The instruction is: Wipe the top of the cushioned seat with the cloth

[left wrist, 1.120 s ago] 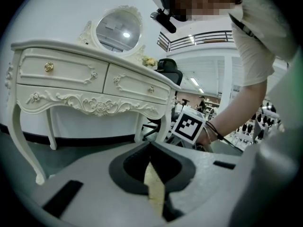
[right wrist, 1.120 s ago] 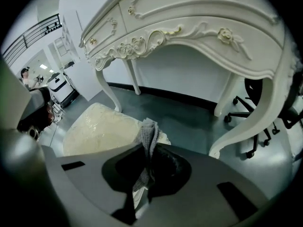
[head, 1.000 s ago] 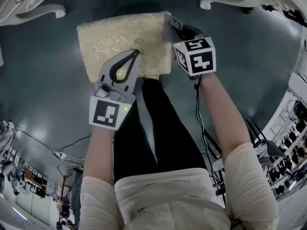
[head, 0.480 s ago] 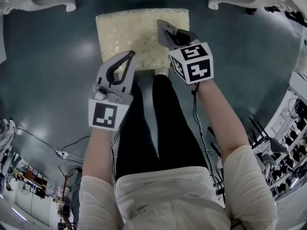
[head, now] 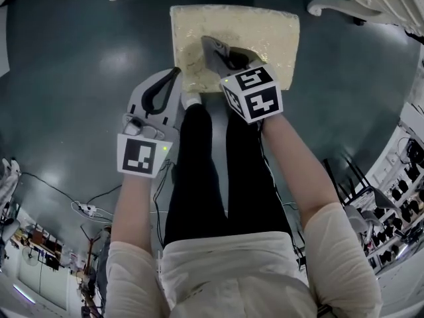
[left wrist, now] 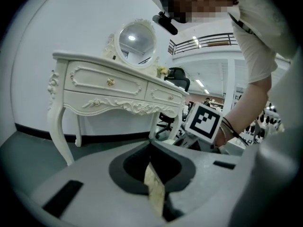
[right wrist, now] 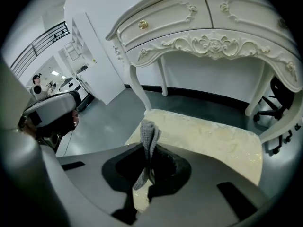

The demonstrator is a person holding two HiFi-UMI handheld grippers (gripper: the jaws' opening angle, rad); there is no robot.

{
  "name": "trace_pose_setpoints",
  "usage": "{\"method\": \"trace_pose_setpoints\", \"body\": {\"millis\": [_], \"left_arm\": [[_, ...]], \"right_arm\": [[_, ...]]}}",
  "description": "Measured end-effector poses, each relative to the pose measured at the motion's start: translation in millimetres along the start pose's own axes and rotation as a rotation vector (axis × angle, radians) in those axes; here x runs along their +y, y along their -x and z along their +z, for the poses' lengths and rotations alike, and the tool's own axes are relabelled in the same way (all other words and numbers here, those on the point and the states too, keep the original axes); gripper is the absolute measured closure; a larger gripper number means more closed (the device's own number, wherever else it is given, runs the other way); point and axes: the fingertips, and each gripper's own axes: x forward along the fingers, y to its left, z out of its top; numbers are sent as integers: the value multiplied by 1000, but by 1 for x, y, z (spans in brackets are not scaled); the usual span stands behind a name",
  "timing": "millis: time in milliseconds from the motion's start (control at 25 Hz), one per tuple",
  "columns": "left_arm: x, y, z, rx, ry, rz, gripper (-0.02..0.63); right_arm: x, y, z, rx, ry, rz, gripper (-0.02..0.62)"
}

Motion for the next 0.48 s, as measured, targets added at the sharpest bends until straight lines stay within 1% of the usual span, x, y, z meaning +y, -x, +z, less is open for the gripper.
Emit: {"method": "trace_pose_setpoints", "body": {"millis": [240, 360, 480], "left_arm": [[36, 23, -10, 10, 9, 17, 603], [50, 28, -18, 6, 32, 31, 603], [54, 32, -22, -1, 33, 38, 603]], "right_arm": [[36, -40, 5, 21, -25, 30, 566], [46, -55, 6, 35, -14, 38, 565], [49, -65, 2, 52, 5, 42, 565]]}}
